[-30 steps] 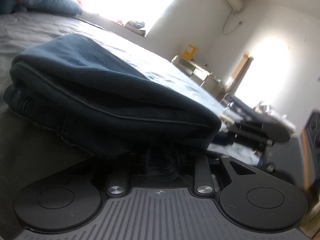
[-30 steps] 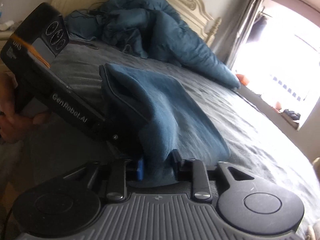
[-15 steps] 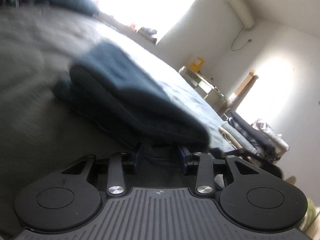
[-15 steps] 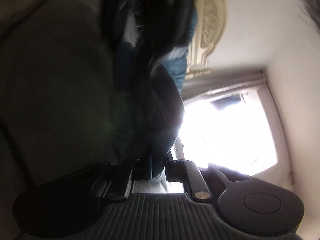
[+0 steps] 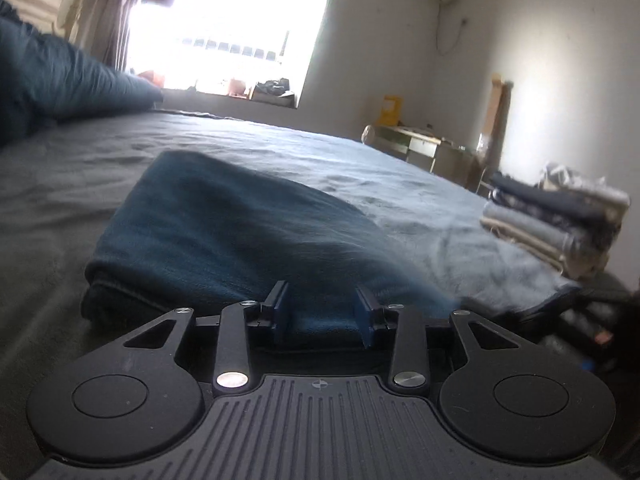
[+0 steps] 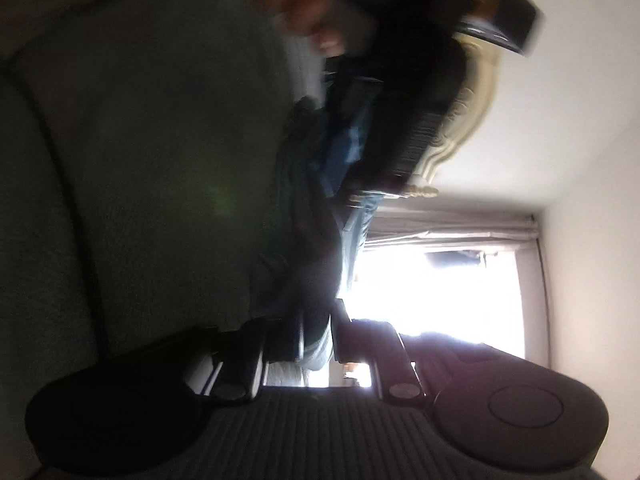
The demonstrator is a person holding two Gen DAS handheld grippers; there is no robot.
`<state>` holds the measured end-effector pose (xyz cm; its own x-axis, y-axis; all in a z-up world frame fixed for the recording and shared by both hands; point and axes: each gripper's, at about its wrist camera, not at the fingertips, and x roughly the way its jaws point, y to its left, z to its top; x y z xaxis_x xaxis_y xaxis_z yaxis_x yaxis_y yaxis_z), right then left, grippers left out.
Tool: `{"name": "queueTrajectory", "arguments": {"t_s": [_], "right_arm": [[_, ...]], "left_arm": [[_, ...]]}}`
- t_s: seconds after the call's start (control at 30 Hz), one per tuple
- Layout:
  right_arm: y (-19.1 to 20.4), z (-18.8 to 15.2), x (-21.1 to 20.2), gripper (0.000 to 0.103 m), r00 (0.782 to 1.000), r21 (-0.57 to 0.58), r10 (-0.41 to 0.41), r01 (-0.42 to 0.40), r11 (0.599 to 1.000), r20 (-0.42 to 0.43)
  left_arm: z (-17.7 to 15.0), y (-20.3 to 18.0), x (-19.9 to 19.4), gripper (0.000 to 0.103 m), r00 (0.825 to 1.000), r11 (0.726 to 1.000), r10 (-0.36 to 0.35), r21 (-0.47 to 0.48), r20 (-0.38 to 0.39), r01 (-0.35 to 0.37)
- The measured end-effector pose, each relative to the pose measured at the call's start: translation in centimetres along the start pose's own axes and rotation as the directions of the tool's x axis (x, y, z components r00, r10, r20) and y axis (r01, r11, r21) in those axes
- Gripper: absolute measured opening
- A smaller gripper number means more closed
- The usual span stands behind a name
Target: Fold clothes
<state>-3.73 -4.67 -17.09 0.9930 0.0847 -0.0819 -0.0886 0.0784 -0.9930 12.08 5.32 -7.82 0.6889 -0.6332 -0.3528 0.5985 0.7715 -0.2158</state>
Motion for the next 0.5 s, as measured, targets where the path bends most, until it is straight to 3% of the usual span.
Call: {"name": "queueTrajectory", "arguments": {"t_s": [0.07, 0.13, 0.2, 0.27, 0.33, 0.4, 0.5], "right_arm": [[-2.2, -0.2, -1.3, 0.014, 0.999, 0.156, 0.034, -0.033, 0.987, -0.006], [-4.8, -0.6, -1.6, 0.013, 0.997, 0.315, 0.072, -0.057, 0.947, -0.037], [-7.7, -1.1, -0.9, 0.013, 0.992, 0.485, 0.116, -0.075, 0.871, -0.055], [-10.3, -1.3, 0.4, 0.013, 0.987, 0.642, 0.153, -0.091, 0.762, -0.042], [-11.5, -1.1, 1.3, 0.013, 0.989, 0.718, 0.144, -0.107, 0.687, 0.01], [-10.2, -0.6, 2.2, 0.014, 0.983, 0.693, 0.177, -0.159, 0.703, 0.045], [-5.2, -1.3, 4.2, 0.016, 0.958, 0.585, 0.288, -0.24, 0.775, 0.011]], "left_arm": [[0.3, 0.2, 0.5, 0.036, 1.0, 1.0, -0.007, 0.006, 0.0, 0.007], [0.3, 0.6, 0.6, 0.036, 1.0, 1.0, -0.014, 0.019, 0.002, 0.014], [0.1, 0.7, 0.8, 0.036, 1.0, 0.999, -0.015, 0.033, 0.003, 0.015], [0.0, 0.0, 0.6, 0.036, 1.0, 0.999, -0.014, 0.038, 0.003, 0.014], [-0.1, -0.1, 0.6, 0.036, 1.0, 0.999, -0.012, 0.044, 0.001, 0.012], [-0.2, -0.2, 0.7, 0.036, 1.0, 0.998, -0.01, 0.055, -0.002, 0.01], [-0.4, -0.4, 0.9, 0.035, 1.0, 0.997, -0.006, 0.078, -0.012, 0.007]]}}
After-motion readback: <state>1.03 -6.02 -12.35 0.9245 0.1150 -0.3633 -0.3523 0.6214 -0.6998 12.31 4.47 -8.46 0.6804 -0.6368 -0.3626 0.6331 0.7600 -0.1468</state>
